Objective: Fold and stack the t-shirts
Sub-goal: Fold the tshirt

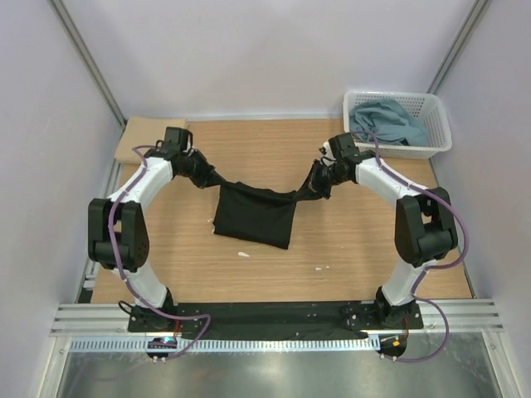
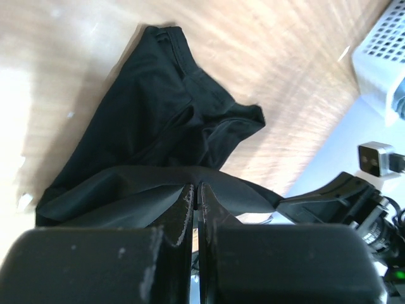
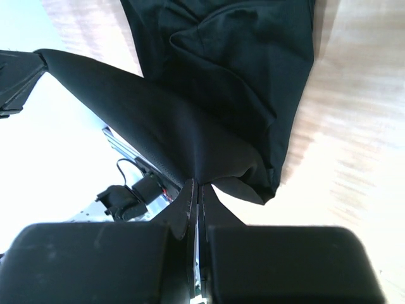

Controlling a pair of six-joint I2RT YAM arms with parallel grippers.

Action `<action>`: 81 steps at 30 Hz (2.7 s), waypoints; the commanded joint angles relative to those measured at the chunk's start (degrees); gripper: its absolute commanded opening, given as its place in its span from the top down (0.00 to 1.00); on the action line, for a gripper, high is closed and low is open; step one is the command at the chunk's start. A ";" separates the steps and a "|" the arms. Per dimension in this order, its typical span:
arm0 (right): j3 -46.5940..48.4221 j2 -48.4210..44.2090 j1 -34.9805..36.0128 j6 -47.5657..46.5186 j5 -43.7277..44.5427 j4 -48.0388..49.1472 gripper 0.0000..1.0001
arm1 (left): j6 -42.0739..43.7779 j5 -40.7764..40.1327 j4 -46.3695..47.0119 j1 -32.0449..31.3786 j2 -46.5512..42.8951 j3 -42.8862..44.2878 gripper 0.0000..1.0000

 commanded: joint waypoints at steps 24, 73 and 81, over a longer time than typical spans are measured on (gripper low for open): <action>19.73 24.57 -5.33 -0.04 4.71 7.74 0.96 | 1.09 8.03 9.17 0.32 40.44 39.94 0.95; -9.44 2.09 7.94 2.50 4.36 16.97 0.77 | 14.45 -9.54 -11.83 -13.99 0.99 15.34 0.67; -17.43 -7.85 -1.69 -4.08 7.37 11.25 0.50 | 14.18 -17.27 -13.59 -26.02 7.03 18.94 0.64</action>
